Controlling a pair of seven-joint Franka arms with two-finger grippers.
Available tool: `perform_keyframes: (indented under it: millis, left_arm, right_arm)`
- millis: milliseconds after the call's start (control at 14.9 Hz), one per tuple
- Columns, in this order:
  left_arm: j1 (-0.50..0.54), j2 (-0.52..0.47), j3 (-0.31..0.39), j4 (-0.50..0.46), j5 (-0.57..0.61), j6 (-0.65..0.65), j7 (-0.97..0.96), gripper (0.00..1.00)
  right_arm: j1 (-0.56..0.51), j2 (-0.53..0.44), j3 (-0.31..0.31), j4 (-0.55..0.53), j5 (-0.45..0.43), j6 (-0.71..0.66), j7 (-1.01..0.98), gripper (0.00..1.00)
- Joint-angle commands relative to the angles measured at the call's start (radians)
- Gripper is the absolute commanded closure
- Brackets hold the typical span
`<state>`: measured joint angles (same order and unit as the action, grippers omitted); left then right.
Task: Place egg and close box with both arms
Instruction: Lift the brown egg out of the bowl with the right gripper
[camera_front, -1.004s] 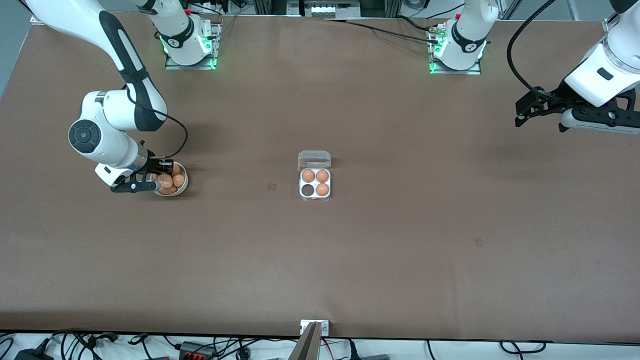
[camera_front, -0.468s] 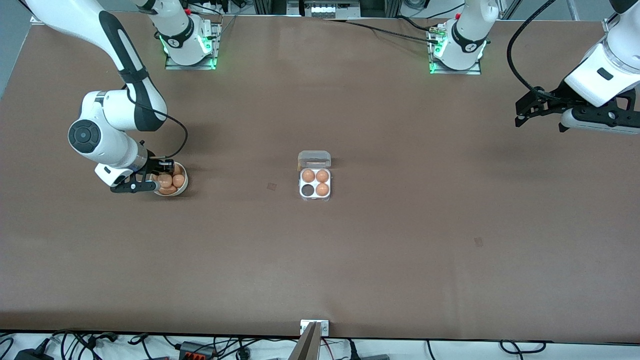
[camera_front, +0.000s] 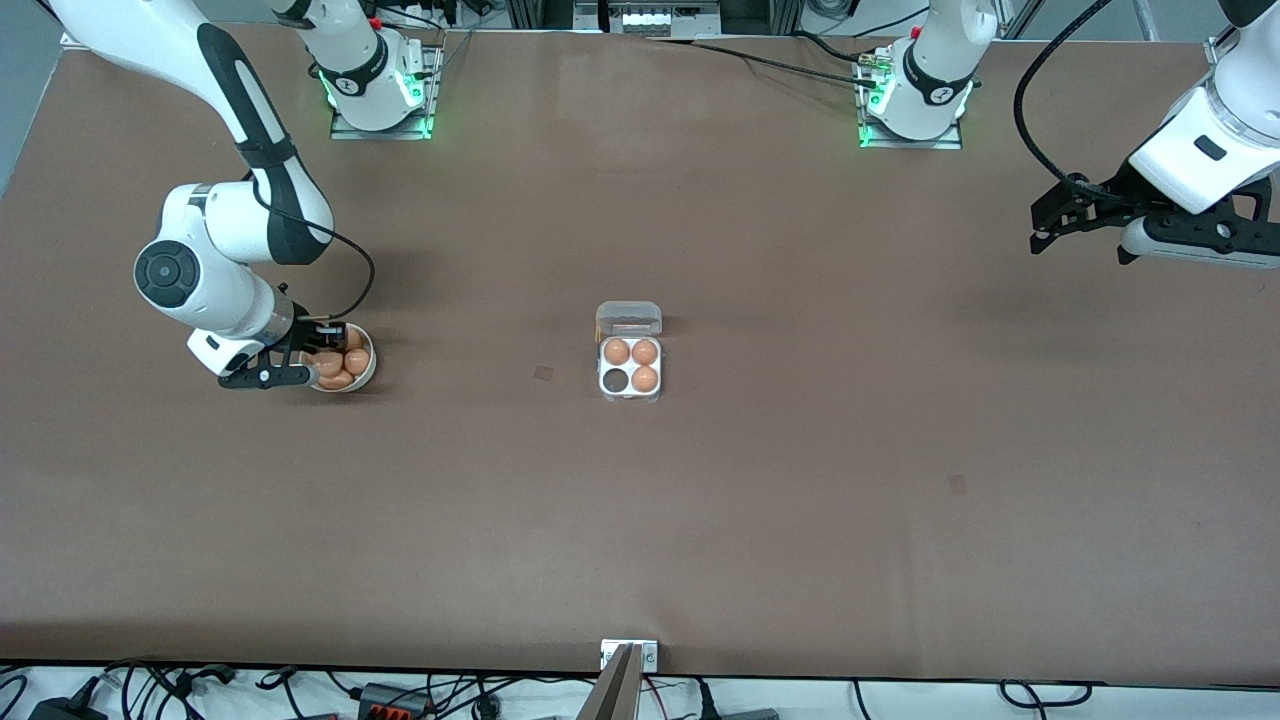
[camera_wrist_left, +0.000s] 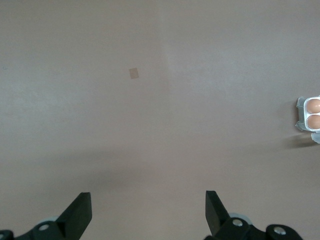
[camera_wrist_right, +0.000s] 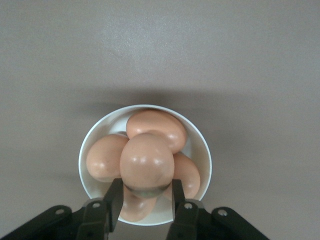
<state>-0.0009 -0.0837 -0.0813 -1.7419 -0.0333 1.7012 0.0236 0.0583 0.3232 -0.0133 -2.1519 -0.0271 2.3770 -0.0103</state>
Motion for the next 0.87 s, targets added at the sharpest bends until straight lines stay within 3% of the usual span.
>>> perform_keyframes:
  millis: [0,602,669,803]
  left_arm:
    - [0.004,0.013,-0.006,0.033,0.009,-0.026,0.013,0.0]
    - [0.004,0.013,-0.006,0.033,0.009,-0.026,0.013,0.0]
    - [0.004,0.013,-0.006,0.033,0.009,-0.026,0.013,0.0]
    - [0.004,0.013,-0.006,0.033,0.009,-0.026,0.013,0.0]
  right_arm:
    - [-0.002,0.042,0.0,0.044,-0.013,0.008,-0.014,0.53]
    - [-0.003,0.06,0.0,0.086,-0.014,0.01,-0.014,0.49]
    - [-0.003,0.062,0.0,0.086,-0.014,0.01,-0.014,0.51]
    - [-0.003,0.066,0.0,0.086,-0.014,0.01,-0.014,0.65]
